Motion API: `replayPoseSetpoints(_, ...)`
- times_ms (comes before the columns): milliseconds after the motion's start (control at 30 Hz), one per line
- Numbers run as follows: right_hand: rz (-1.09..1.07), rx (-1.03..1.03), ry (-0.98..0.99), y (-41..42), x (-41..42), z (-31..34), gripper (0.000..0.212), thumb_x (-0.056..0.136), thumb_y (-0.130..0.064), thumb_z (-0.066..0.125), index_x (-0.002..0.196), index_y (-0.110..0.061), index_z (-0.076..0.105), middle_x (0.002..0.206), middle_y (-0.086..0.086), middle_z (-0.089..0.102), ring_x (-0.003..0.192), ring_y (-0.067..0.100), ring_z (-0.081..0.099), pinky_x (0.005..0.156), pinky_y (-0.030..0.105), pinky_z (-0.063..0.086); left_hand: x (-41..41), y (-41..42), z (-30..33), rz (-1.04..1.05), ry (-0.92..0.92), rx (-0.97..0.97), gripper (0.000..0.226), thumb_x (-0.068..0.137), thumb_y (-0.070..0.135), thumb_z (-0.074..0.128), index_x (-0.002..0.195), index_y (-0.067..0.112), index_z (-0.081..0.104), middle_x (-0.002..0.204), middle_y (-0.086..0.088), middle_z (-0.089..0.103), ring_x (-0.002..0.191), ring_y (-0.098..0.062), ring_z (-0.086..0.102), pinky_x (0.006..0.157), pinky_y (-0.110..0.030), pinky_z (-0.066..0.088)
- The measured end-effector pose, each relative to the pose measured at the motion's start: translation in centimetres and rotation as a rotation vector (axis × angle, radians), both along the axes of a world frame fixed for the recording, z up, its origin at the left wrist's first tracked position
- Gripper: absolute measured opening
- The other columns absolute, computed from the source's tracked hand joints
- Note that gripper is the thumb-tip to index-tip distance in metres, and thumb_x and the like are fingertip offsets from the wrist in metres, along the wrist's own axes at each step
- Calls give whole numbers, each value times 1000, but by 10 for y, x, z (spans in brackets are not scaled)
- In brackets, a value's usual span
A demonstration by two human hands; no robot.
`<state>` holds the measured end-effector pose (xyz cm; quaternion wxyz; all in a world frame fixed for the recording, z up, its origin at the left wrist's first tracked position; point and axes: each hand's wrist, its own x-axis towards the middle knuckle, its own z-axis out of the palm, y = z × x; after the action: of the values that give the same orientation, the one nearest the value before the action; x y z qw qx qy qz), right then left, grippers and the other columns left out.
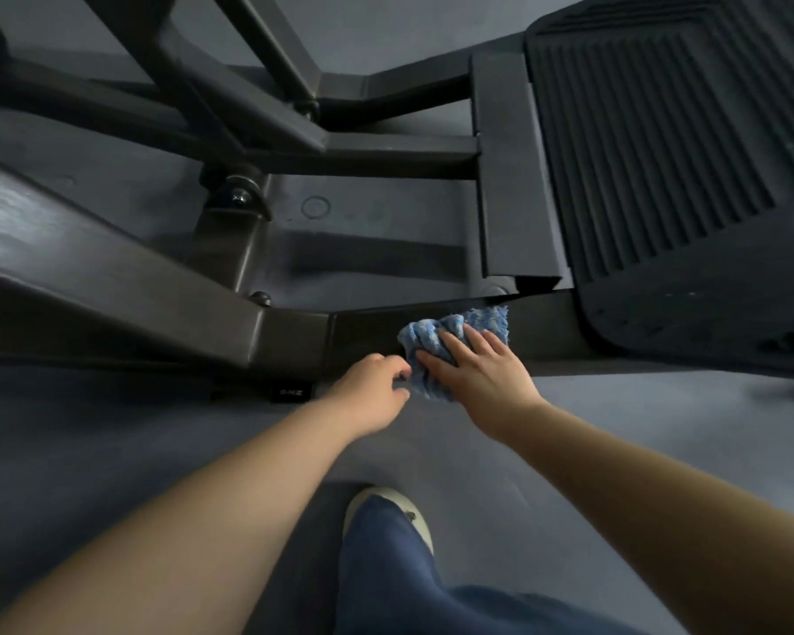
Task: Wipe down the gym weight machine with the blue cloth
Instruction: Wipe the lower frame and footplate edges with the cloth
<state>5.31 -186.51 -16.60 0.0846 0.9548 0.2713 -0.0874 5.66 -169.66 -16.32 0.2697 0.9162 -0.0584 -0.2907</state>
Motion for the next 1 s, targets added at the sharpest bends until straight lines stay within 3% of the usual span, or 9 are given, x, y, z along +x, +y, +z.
replayPoseSetpoints(100, -166, 197, 201, -5, -5, 21, 52, 85, -20, 56, 134, -32, 46, 137, 3, 45, 121, 29, 46, 97, 34, 38, 0, -12, 20, 195, 31, -135, 39, 89, 16, 60, 127, 14, 53, 127, -6, 55, 117, -21, 52, 95, -26, 40)
replayPoseSetpoints(267, -656, 909, 491, -5, -11, 43, 27, 81, -1, 57, 100, -19, 50, 90, 9, 61, 80, 26, 60, 66, 30, 47, -8, -16, 49, 266, 19, -172, 50, 84, 1, 59, 130, 16, 49, 129, -8, 54, 115, -24, 53, 101, -35, 43)
replayPoseSetpoints(367, -777, 1133, 682, -8, -17, 59, 13, 88, -5, 57, 89, -18, 55, 78, 3, 59, 69, 14, 57, 56, 24, 50, -14, -15, 64, 185, -33, -127, 57, 82, -6, 51, 133, 17, 46, 135, -7, 46, 121, -24, 48, 101, -30, 41)
replayPoseSetpoints(433, -882, 1254, 837, -11, -20, 70, 7, 93, -16, 55, 98, -17, 60, 85, 5, 63, 70, 15, 61, 56, 25, 52, -15, -14, 73, 146, -74, -118, 48, 76, 0, 60, 122, 11, 55, 123, -6, 51, 114, -23, 51, 91, -27, 41)
replayPoseSetpoints(533, -972, 1281, 849, -16, -22, 75, 22, 94, -36, 54, 102, -17, 62, 92, 6, 65, 75, 19, 62, 64, 28, 50, -12, -11, 86, 245, -108, -268, 60, 53, 46, 69, 91, 1, 65, 87, -10, 61, 83, -18, 56, 75, -37, 45)
replayPoseSetpoints(700, -1054, 1511, 973, -23, -23, 80, 48, 89, -54, 48, 110, -14, 63, 106, 9, 68, 94, 23, 65, 79, 34, 52, -7, -12, 96, 513, 95, -562, 6, 85, 24, 65, 81, 19, 65, 99, -11, 68, 100, -25, 63, 95, -37, 47)
replayPoseSetpoints(833, -908, 1621, 1084, -30, -23, 84, 33, 85, -28, 59, 111, -7, 61, 100, 9, 70, 86, 20, 68, 79, 33, 56, 0, -8, 107, 614, 281, -672, 21, 93, 35, 54, 87, 16, 60, 90, -7, 67, 83, -22, 63, 79, -32, 51)
replayPoseSetpoints(933, -1008, 1493, 1000, -32, -19, 77, 33, 84, -12, 67, 112, 4, 60, 98, 16, 65, 81, 23, 62, 82, 34, 52, 0, -6, 114, 625, 274, -749, 6, 91, 18, 59, 93, 13, 61, 85, -5, 66, 75, -17, 62, 72, -27, 50)
replayPoseSetpoints(1000, -1028, 1438, 958, -31, -15, 73, 25, 83, -8, 67, 104, 4, 62, 92, 16, 64, 77, 22, 60, 79, 31, 50, -1, -4, 111, 602, 287, -770, 17, 86, 4, 61, 102, 9, 60, 88, -8, 66, 78, -20, 63, 76, -29, 51)
